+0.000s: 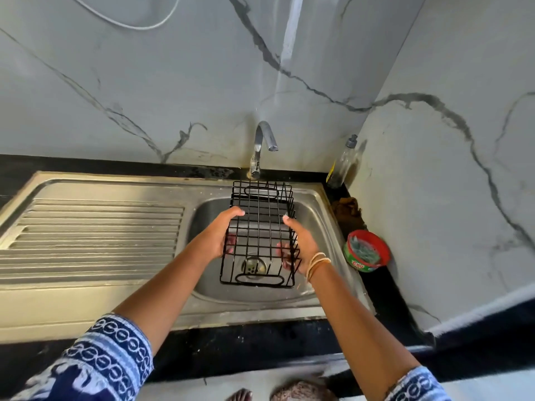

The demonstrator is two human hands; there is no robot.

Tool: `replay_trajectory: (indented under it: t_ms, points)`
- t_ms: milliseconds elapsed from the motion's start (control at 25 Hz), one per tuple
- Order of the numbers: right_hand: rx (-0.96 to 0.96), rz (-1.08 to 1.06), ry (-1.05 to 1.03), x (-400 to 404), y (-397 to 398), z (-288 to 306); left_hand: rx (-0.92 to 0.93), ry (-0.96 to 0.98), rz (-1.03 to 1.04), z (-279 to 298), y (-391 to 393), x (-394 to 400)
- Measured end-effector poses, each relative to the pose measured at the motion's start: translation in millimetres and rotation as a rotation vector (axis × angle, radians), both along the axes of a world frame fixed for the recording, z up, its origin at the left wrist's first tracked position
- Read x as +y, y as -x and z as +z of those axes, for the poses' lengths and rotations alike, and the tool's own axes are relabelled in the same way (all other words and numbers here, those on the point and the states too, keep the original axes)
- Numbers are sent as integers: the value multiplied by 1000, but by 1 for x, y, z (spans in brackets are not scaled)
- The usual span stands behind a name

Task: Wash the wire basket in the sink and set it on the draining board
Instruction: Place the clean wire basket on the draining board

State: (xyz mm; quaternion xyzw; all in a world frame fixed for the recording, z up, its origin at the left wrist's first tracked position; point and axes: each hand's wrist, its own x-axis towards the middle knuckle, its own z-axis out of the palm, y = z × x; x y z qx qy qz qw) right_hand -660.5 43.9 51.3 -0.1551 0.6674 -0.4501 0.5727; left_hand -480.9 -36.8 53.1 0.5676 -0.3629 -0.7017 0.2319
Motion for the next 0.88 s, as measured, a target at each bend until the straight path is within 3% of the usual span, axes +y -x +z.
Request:
replay_trajectory:
  t_ms: [160,280,440,520,640,720,880]
  points:
    - [-12,-16,-139,10,-9,17,-78,-36,-187,11,-21,28]
    - [-30,8,-208,13,-13,33,-79,-46,-197,26,-33,39]
    - [15,-69,60,14,-25,57,65,99,-60,38,-43,38]
    - [87,-69,172,15,-32,52,39,103,-33,34,-42,31]
    - [-17,-2,-24,16,-49,31,-98,-51,-93,25,-47,24]
    - [1,-37,-71,17,-57,17,-72,-151,-114,5,-56,20]
    - [77,-176,105,5,-62,5,-23,98,-123,2,-61,12]
